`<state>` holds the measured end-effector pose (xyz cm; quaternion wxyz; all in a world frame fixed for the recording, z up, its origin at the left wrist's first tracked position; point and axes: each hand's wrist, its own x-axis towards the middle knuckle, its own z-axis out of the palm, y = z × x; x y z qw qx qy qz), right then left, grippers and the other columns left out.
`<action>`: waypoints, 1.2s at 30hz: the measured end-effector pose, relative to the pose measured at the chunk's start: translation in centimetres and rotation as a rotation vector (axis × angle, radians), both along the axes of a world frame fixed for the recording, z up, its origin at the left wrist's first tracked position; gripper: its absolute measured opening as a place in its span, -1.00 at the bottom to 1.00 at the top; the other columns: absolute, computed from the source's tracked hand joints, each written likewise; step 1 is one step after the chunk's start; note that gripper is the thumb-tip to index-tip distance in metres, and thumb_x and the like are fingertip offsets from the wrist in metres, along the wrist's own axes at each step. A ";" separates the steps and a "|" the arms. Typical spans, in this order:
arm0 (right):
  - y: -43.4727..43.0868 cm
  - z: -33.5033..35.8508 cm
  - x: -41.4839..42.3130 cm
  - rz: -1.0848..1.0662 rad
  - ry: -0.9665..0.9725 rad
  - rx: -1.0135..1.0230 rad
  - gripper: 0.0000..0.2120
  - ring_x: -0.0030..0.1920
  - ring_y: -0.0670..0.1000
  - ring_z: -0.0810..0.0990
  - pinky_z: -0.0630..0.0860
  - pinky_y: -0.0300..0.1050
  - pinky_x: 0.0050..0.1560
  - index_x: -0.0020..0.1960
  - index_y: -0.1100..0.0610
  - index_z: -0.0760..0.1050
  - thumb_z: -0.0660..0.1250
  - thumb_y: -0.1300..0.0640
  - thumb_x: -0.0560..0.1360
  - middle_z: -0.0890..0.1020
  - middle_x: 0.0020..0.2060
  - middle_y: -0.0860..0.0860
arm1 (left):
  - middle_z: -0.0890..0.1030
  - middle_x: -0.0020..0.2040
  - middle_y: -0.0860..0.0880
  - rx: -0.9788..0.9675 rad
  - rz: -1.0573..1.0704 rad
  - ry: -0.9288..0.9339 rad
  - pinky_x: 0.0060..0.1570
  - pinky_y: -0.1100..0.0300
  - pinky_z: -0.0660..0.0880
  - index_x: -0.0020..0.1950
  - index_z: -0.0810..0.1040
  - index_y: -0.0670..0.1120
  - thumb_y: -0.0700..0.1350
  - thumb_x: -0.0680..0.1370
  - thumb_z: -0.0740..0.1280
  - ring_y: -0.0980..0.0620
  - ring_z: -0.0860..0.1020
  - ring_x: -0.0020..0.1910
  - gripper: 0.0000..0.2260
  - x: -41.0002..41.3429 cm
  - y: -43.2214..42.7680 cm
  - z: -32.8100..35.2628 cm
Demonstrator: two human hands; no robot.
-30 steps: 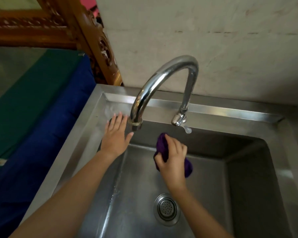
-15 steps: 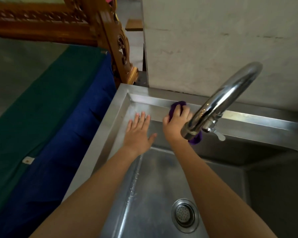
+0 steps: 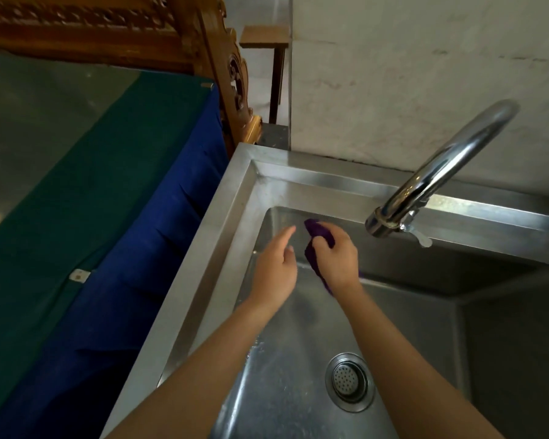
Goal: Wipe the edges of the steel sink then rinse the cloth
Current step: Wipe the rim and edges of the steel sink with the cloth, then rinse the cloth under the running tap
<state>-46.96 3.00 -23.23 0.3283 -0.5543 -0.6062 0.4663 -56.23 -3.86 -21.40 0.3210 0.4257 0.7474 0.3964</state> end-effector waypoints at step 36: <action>6.6 4.5 12.8 0.051 -0.166 -0.352 -0.54 -0.51 -0.05 0.28 0.25 -0.23 -0.47 -0.38 0.12 0.41 0.18 -0.19 0.52 0.38 -0.49 0.02 | 0.58 0.23 -0.12 -0.162 0.116 -1.204 0.03 0.05 0.54 0.36 0.42 -0.08 0.07 0.55 0.26 -0.09 0.56 0.19 -0.58 5.4 2.0 -1.7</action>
